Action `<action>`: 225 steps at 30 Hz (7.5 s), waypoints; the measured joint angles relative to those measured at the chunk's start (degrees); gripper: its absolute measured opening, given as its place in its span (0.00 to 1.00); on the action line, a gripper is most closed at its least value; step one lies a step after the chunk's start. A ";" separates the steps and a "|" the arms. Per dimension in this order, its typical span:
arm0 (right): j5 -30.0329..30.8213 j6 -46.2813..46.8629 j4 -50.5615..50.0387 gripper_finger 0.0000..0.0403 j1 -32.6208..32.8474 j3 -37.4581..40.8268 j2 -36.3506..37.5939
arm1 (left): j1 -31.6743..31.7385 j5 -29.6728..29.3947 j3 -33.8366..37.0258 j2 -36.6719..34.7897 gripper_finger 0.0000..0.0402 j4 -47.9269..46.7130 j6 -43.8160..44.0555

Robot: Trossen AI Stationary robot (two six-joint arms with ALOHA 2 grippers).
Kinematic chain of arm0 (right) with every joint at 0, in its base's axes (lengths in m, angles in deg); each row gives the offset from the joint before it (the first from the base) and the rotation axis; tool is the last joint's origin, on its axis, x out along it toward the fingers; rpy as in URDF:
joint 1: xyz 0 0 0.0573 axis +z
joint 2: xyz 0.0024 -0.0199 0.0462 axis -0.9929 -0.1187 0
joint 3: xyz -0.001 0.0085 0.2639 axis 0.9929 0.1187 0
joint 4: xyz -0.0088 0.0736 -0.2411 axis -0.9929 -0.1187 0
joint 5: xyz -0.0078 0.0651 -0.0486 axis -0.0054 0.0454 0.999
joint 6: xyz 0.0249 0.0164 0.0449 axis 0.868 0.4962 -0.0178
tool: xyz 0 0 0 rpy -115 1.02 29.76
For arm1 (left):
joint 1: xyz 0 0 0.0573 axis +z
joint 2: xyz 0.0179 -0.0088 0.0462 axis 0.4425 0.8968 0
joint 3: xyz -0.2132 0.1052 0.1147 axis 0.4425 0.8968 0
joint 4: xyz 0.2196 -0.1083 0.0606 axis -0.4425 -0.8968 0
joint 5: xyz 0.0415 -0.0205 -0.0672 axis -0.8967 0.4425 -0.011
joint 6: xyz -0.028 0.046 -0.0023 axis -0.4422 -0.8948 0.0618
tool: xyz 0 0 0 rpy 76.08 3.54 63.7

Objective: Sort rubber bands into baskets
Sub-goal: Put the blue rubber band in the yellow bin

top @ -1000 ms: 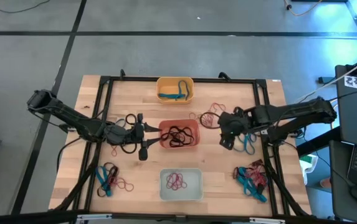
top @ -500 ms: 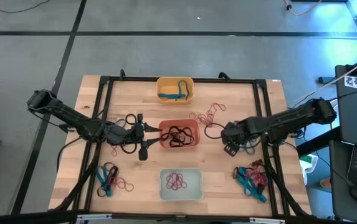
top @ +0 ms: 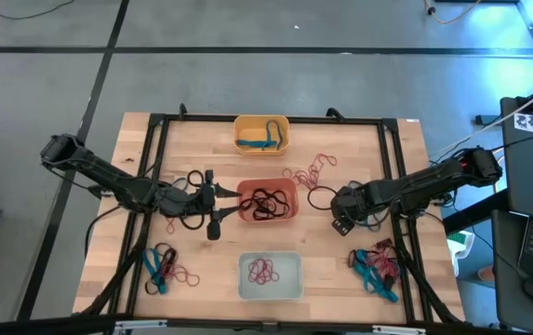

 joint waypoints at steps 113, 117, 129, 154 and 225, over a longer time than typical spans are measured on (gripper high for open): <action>13.38 -58.94 53.18 0.06 -34.27 -32.11 -24.19 | 0.39 0.02 -0.02 0.02 0.38 -0.17 -0.20; 12.87 -57.47 52.02 0.20 -34.27 -32.11 -25.01 | 0.39 0.02 -0.02 0.02 0.39 -0.18 -0.18; 9.01 -57.90 39.44 0.49 -31.44 -32.11 -20.97 | 0.39 0.02 -0.02 0.02 0.39 -0.44 -0.25; 16.31 -55.93 49.45 0.45 1.51 -8.22 3.89 | -0.63 0.02 -0.02 0.09 0.39 1.70 0.48; 25.04 -52.20 64.65 0.45 17.59 4.72 4.13 | 28.25 14.71 -12.04 25.70 0.38 -79.59 46.24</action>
